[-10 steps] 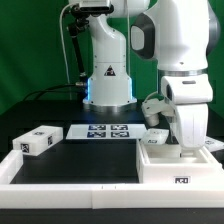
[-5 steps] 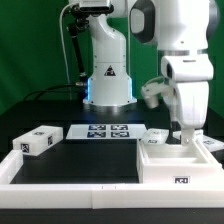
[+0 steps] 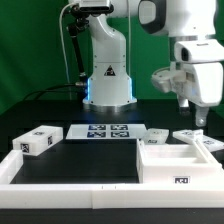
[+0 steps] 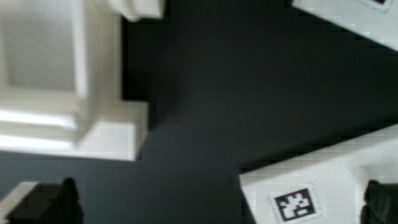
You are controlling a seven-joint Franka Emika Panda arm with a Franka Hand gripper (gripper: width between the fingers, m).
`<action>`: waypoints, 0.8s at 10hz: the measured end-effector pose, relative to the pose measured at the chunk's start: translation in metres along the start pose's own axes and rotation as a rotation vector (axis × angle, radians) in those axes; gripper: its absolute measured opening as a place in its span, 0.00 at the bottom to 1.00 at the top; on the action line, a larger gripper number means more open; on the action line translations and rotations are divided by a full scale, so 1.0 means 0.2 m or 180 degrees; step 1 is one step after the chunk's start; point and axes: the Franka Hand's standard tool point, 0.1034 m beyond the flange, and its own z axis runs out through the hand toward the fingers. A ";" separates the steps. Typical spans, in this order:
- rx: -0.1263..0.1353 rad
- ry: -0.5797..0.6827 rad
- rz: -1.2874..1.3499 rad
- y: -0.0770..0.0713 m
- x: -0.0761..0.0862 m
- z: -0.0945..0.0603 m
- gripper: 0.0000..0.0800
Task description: Assemble cabinet
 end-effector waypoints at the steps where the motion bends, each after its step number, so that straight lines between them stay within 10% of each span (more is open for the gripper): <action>1: 0.0057 -0.0005 -0.0004 -0.04 0.06 0.05 1.00; 8: -0.0043 0.0084 -0.0646 -0.06 -0.01 0.08 1.00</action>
Offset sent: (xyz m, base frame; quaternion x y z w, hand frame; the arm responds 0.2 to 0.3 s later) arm 0.0000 0.0000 0.0000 0.0000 0.0000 0.0000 1.0000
